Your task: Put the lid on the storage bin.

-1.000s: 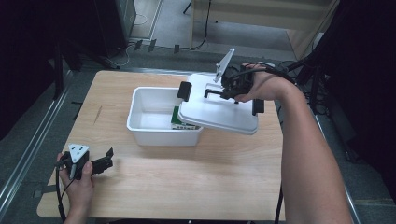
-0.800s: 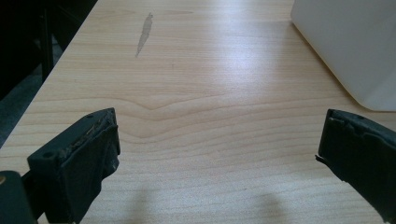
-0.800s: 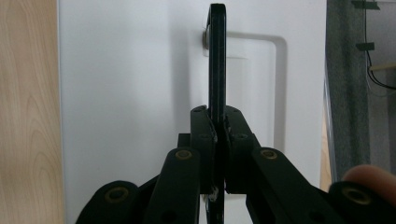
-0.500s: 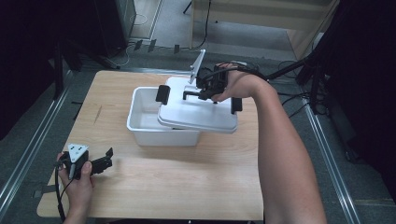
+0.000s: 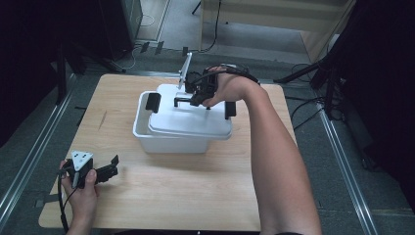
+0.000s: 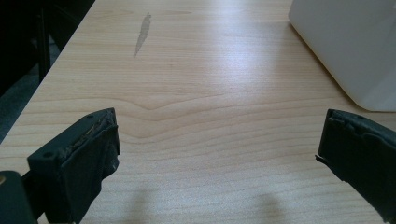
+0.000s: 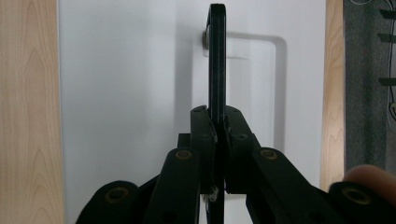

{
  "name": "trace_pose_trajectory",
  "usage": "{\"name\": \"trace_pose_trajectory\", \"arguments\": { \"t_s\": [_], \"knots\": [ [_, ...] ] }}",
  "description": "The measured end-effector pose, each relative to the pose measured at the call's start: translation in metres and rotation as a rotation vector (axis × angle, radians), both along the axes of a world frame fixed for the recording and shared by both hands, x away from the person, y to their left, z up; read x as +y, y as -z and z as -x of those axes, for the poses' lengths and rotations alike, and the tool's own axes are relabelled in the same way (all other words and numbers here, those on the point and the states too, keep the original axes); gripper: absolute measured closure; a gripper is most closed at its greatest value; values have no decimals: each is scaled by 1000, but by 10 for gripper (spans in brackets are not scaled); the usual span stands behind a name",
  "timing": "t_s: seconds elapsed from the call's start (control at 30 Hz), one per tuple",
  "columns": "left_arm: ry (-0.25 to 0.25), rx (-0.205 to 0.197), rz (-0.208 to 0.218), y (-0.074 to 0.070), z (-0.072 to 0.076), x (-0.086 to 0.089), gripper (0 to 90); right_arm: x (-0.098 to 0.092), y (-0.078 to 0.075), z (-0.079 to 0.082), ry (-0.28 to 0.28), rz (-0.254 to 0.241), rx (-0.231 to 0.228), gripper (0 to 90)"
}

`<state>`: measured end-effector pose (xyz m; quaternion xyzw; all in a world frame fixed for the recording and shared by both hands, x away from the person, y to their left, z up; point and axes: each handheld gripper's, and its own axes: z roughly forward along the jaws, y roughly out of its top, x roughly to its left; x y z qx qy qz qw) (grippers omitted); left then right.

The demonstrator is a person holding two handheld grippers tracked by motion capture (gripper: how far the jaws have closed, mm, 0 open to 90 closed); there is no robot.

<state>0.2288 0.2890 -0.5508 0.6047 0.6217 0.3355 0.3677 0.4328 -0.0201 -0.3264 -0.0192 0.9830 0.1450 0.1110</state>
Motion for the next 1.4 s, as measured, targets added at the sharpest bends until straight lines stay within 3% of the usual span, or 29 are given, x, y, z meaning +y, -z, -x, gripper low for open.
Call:
{"name": "trace_pose_trajectory", "arguments": {
  "t_s": [0.8,1.4],
  "knots": [
    [6,-4,6,0,1,0,0,46,10,-3,-41,9,27,852],
    [7,-3,10,0,1,0,0,55,20,-7,-38,32,40,852]
  ]
}}
